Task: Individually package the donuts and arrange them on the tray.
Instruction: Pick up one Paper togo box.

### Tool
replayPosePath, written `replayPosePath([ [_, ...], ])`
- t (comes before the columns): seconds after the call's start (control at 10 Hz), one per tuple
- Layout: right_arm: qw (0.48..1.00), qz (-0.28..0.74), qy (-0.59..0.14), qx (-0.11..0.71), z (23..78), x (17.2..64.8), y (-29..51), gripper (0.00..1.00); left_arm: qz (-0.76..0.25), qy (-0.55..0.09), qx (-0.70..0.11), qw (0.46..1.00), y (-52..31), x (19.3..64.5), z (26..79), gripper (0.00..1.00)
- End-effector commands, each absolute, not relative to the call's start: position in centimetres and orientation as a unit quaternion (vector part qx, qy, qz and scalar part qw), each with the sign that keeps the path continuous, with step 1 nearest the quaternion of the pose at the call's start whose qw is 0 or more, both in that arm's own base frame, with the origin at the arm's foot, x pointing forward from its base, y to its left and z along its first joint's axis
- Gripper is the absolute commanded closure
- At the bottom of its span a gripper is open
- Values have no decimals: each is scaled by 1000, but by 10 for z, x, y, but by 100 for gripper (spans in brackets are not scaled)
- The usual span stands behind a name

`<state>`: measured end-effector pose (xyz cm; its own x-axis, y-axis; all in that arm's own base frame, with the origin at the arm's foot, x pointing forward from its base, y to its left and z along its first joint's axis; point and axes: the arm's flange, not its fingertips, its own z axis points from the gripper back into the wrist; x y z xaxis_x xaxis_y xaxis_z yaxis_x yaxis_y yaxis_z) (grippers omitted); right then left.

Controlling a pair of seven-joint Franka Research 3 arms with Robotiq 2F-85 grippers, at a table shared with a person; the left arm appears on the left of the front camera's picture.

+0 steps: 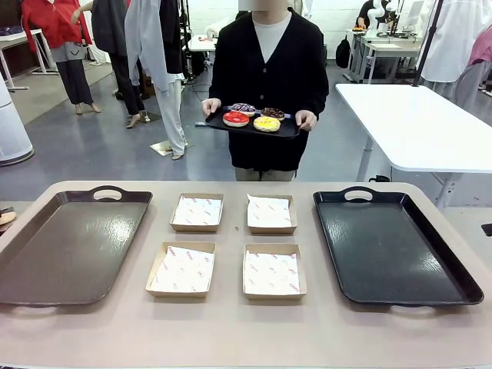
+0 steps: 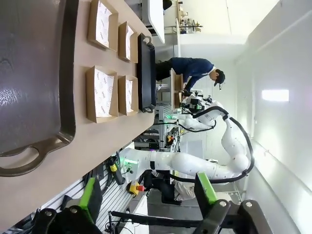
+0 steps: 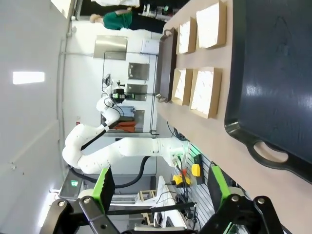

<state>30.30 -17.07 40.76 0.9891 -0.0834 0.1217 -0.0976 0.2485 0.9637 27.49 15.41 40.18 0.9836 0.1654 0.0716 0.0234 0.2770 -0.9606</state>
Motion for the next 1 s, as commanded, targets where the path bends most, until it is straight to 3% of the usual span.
replayPosePath([
  [0.0,786,15,-78,613,401,288,-183,0,24,-89,-601,794,158,272,405,0],
  [0.9,790,5,-75,609,405,292,-181,0,33,-85,-599,795,154,275,404,0],
])
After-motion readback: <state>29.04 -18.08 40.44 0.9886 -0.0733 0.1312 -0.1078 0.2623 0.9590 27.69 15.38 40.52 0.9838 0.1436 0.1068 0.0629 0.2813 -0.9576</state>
